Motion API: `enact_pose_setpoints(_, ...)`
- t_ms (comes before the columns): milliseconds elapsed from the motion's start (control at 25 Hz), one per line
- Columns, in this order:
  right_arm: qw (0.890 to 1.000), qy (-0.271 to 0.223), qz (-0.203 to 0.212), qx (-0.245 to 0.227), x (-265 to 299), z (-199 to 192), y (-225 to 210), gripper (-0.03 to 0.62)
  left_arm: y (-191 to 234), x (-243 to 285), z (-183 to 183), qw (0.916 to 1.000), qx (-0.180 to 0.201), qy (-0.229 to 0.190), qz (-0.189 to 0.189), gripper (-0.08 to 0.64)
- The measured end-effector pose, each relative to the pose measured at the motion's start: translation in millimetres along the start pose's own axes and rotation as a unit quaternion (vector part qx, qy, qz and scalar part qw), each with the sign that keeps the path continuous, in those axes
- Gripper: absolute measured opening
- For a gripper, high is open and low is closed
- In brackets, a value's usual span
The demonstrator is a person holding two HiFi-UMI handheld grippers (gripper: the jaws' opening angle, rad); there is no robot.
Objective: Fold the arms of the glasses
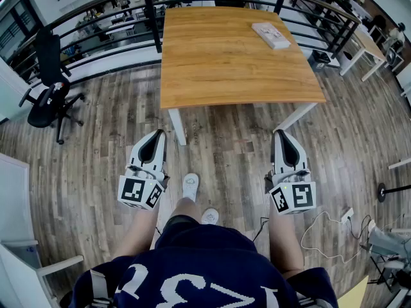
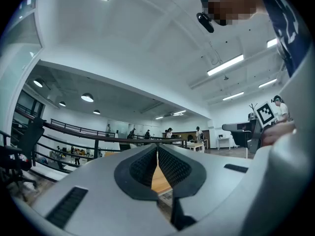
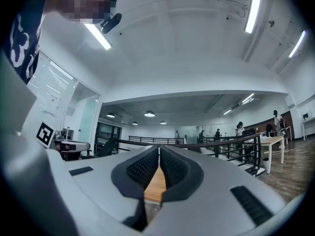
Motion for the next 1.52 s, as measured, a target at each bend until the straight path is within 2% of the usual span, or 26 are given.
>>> enact_pose_setpoints(440,1.000,-0.020,0.012,-0.004,-27,9,15,0.031,-22,-25,3,0.9998,0.012,-0.011,-0.008,0.021)
enact_pose_setpoints(800,0.999,-0.031,0.014,-0.001,-3,6,11,0.032,-18,-4,10,0.9997,0.019,-0.012,-0.008,0.021)
enact_pose_setpoints(1040,1.000,-0.017,0.005,0.003,53,-8,-4,0.032,14,53,12,0.9998,0.012,-0.014,-0.010,0.021)
enact_pose_setpoints(1280,1.000,-0.003,-0.013,-0.015,136,-24,-36,0.032,67,146,14,0.9996,0.012,-0.018,-0.018,0.021)
enact_pose_setpoints(1400,0.999,0.002,-0.013,-0.034,185,-27,-45,0.032,99,196,23,0.9993,0.016,-0.017,-0.028,0.021)
enact_pose_setpoints(1520,0.999,0.002,-0.030,-0.039,227,-26,-59,0.032,129,241,33,0.9991,0.016,-0.019,-0.036,0.021)
Point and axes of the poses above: the fingertips, and each gripper's own axes: x forward along the fingers, y to its left, z out of its top, the point moved 9 cm from there along -x, backward along the fingers, and after that the axes turned 14 degrees about -x, right-handed, at the moved point
